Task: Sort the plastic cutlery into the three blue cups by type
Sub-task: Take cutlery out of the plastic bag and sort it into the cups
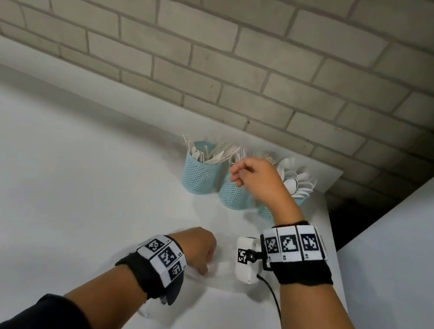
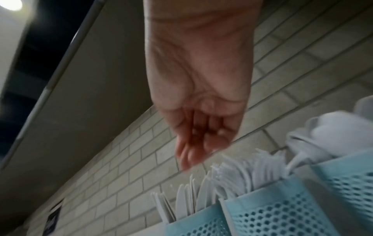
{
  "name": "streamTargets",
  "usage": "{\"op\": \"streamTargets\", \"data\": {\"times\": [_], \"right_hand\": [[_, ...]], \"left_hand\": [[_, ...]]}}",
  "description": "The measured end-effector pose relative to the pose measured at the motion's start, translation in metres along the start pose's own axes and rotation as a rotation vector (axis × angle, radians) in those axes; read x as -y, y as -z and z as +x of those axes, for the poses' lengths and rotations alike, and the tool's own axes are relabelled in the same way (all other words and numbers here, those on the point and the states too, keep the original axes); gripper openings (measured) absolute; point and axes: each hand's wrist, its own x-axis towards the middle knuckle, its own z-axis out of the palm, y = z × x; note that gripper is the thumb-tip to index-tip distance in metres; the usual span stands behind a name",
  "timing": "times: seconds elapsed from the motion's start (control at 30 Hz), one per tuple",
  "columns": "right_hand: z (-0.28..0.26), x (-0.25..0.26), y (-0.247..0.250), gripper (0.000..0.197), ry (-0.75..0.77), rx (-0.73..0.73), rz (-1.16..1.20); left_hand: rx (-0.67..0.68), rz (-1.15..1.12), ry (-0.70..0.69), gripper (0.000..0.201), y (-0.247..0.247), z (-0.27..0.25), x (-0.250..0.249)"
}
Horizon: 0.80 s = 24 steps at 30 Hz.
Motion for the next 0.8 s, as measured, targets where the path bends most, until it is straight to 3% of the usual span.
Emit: {"op": "streamTargets", "data": {"times": [0.1,0.17,0.27,0.5,0.8], "right_hand": [[-0.028,-0.022,-0.001,0.025,-0.259,0.459,-0.184],[-0.042,-0.039,-0.01,0.018,-0.361,0.569,-0.248],[-0.056,-0.06,-0.024,0.014,-0.405,0.539,-0.331],[-0.073,-0.087,-0.041,0.038,-0.364,0.439,-0.479],[-0.079,-0.082,-0.046,0.014,-0.295,0.414,-0.551]], "left_hand": [[-0.016,-0.001,-0.008,0.042,-0.003,0.003,0.004],[-0.019,-0.034,0.004,0.049,-0.005,0.004,0.007],[-0.03,-0.039,0.029,0.055,-0.01,0.005,0.01],[-0.053,0.014,0.075,0.056,-0.016,0.005,0.015],[-0.067,0.007,0.05,0.038,-0.019,0.002,0.017]]}}
